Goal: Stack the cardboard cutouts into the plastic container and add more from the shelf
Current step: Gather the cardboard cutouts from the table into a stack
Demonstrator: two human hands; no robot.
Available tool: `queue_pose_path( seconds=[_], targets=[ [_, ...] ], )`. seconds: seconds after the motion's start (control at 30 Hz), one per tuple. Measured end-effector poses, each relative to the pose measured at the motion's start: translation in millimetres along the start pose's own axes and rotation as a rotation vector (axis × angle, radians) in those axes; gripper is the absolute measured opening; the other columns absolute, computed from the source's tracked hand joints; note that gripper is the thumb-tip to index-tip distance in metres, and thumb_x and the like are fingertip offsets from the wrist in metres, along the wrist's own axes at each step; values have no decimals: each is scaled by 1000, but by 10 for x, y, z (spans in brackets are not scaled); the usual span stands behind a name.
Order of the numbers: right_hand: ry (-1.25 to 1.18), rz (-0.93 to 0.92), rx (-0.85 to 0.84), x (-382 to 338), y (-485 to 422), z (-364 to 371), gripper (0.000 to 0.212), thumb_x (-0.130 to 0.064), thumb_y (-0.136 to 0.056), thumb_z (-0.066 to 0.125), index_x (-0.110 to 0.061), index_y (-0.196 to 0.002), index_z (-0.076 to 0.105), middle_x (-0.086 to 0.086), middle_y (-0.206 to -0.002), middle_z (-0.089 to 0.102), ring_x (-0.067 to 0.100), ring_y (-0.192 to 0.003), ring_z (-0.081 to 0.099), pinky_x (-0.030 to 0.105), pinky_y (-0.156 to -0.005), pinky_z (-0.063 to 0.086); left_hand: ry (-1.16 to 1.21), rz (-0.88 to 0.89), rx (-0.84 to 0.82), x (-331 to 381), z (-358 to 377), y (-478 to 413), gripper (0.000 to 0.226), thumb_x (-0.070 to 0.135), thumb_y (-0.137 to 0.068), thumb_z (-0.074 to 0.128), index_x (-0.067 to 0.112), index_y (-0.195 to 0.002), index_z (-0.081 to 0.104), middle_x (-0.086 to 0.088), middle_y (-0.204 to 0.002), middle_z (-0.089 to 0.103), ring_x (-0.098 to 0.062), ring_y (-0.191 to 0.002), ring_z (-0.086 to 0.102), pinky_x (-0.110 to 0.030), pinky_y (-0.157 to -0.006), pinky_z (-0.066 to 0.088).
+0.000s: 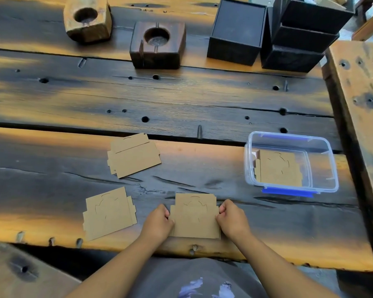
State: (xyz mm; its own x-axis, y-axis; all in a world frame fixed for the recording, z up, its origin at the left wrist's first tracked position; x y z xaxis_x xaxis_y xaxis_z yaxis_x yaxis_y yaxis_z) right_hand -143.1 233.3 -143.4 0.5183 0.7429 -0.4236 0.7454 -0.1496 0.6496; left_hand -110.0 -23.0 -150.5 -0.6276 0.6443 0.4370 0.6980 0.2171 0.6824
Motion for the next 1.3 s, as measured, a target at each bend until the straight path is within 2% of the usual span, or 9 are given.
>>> queue_pose_path(
  seconds=[0.1, 0.37, 0.47, 0.57, 0.7, 0.8, 0.97, 1.1, 1.3],
  targets=[
    [2, -13, 5, 10, 1, 13, 12, -6, -80, 49, -17, -75, 50, 1, -75, 61, 18, -67, 52, 32, -58, 40, -23, 31, 4, 18, -8, 3, 17, 16, -83, 64, 17, -81, 47, 3, -69, 56, -20, -70, 54, -28, -57, 36],
    [-33, -22, 15, 161, 29, -111, 13, -9, -81, 53, -22, -77, 54, -4, -71, 61, 10, -68, 53, 26, -59, 41, 38, 0, 90, 0, -104, 36, 10, 16, -84, 64, 16, -89, 55, 6, -70, 58, -22, -82, 61, -31, -68, 41],
    [-86, 18, 17, 226, 37, -105, 12, -7, -79, 52, -17, -77, 59, -2, -74, 63, 19, -74, 57, 30, -62, 40, 83, -34, 94, 22, -69, 37, 9, 14, -82, 62, 18, -87, 56, 5, -72, 60, -23, -83, 61, -28, -63, 39],
    [-144, 70, -1, 277, 52, -43, 12, -5, -77, 52, -11, -79, 63, 2, -80, 67, 26, -83, 60, 30, -69, 42, 128, -73, 85, 59, 9, 49, 9, 10, -80, 62, 12, -89, 61, -1, -77, 61, -26, -81, 59, -28, -68, 40],
    [-176, 88, -49, 280, 55, 21, 15, -5, -77, 52, -10, -84, 64, 3, -81, 67, 25, -82, 60, 30, -68, 43, 148, -107, 41, 86, 163, 102, 7, 7, -76, 63, 13, -79, 59, 0, -71, 59, -24, -74, 57, -28, -61, 39],
    [-203, 66, -38, 227, 53, -24, 16, -5, -78, 50, -14, -84, 61, -3, -75, 63, 18, -74, 57, 30, -61, 41, 178, -117, 46, 74, 177, 152, 18, 2, -74, 63, 17, -68, 54, 1, -65, 56, -25, -72, 58, -30, -65, 42],
    [-198, -48, -15, -96, 30, -103, 18, -6, -78, 48, -22, -79, 57, -3, -73, 62, 13, -70, 56, 29, -56, 38, 306, -146, 139, -4, -60, 251, 26, 1, -73, 66, 19, -69, 47, 1, -64, 54, -25, -69, 54, -34, -67, 43],
    [-159, -143, -18, -554, -11, -86, 17, -8, -81, 48, -22, -80, 56, -6, -73, 61, 10, -69, 54, 27, -54, 36, 453, -130, 140, -78, -368, 260, 27, -1, -75, 66, 16, -75, 46, -6, -69, 52, -23, -69, 50, -35, -69, 42],
    [-134, -240, 2, -1330, -129, 35, 13, -8, -79, 52, -18, -85, 59, -7, -73, 59, 17, -74, 57, 28, -57, 38, 567, -79, 164, -154, -1067, 10, 23, -5, -80, 65, 12, -79, 50, -5, -67, 52, -20, -58, 50, -32, -61, 41]
  ],
)
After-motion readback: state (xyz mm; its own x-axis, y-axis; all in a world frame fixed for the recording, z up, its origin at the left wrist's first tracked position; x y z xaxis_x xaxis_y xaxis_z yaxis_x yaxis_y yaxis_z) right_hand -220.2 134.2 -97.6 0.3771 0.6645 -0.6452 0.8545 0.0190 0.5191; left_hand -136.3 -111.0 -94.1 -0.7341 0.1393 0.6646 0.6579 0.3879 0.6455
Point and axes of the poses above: each hand's wrist, its own y-axis away from the middle knuckle, its own z-axis out of the palm, x = y × z, the point moved 10 cm from there along -y, towards the middle knuckle
